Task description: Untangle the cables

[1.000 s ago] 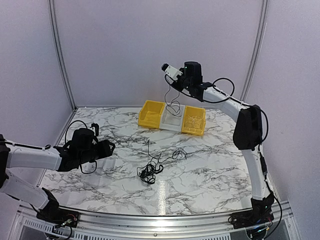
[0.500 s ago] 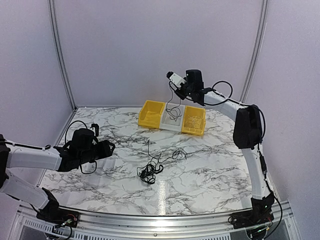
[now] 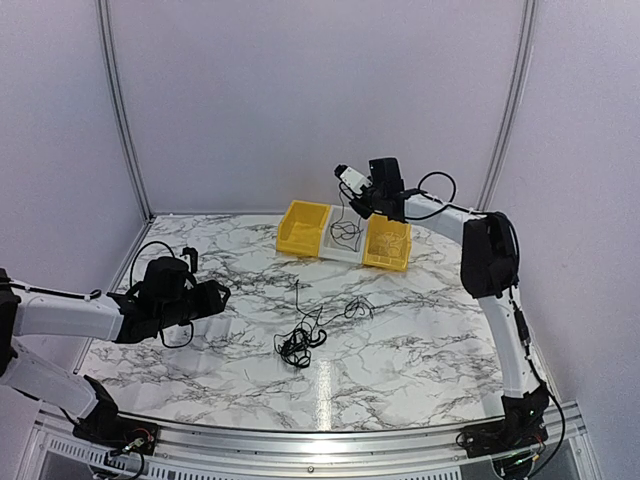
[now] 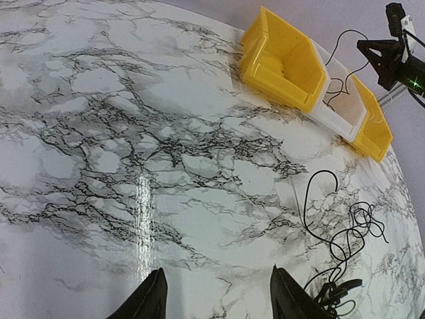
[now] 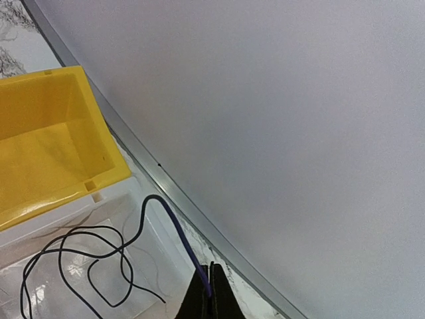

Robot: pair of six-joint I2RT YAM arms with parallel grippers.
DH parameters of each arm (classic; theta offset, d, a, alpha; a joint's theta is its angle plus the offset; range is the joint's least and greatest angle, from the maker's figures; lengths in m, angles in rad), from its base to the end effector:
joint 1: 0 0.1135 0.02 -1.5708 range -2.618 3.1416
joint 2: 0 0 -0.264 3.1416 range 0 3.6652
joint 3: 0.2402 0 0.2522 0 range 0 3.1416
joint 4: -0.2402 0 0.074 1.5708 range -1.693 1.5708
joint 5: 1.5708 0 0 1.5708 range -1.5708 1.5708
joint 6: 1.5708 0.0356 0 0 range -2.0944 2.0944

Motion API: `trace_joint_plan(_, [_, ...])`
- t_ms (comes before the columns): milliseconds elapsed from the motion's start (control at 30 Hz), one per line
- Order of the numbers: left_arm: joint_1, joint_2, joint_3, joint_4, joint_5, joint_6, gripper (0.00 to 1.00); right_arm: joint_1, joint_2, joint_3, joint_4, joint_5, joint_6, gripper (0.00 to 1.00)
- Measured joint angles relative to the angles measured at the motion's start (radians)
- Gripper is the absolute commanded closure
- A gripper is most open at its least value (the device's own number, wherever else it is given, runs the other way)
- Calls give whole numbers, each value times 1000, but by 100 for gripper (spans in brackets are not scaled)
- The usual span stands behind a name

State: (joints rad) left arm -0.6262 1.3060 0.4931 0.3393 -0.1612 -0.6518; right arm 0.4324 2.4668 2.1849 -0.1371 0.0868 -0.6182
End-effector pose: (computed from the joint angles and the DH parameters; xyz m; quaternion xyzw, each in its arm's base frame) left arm 0.2140 -0.1477 0.1819 -0.0529 0.8499 -0.2549 0.4582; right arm 0.5262 0.2395 0.2234 -0.3997 0.7368 -0.0867 0.5384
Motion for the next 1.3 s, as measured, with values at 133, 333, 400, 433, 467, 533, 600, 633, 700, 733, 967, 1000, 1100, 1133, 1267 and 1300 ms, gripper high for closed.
trace_joint_plan(133, [0, 0, -2, 0, 1, 0, 45, 5, 17, -2, -7, -21, 24, 100])
trace_joint_plan(333, [0, 0, -3, 0, 3, -6, 45, 8, 37, -17, -50, -53, 48, 100])
trace_joint_plan(400, [0, 0, -3, 0, 3, -8, 46, 9, 37, -21, -67, -59, 52, 99])
trace_joint_plan(433, [0, 0, -3, 0, 4, -10, 46, 9, 37, -23, -74, -60, 55, 96])
trace_joint_plan(467, [0, 0, -3, 0, 5, -10, 45, 9, 37, -23, -82, -62, 58, 92])
trace_joint_plan(533, [0, 0, -3, 0, 14, -10, 45, 9, 37, -24, -97, -64, 66, 82])
trace_joint_plan(600, [-3, 0, -3, 1, 24, -2, 44, 9, 33, -35, -111, -67, 71, 73])
trace_joint_plan(633, [-7, 0, -3, 1, 29, 5, 44, 9, 26, -46, -119, -68, 71, 68])
trace_joint_plan(700, [-20, 0, -3, 3, 35, 19, 43, 10, 8, -70, -141, -71, 76, 60])
trace_joint_plan(733, [-29, 0, -3, 5, 39, 30, 43, 10, -5, -81, -151, -71, 76, 58])
trace_joint_plan(967, [-109, 77, 39, 61, 80, 92, 43, 13, -217, -249, -206, -85, 91, 51])
trace_joint_plan(1000, [-116, 97, 48, 70, 86, 95, 43, 13, -260, -286, -207, -97, 93, 51])
trace_joint_plan(1100, [-130, 171, 86, 98, 101, 93, 44, 18, -401, -418, -188, -162, 103, 51])
trace_joint_plan(1133, [-132, 195, 97, 108, 101, 89, 44, 25, -422, -441, -188, -179, 106, 50])
trace_joint_plan(1267, [-132, 262, 126, 134, 101, 65, 46, 89, -489, -555, -177, -325, 129, 44])
trace_joint_plan(1300, [-132, 272, 129, 137, 101, 57, 46, 116, -484, -571, -177, -359, 134, 43])
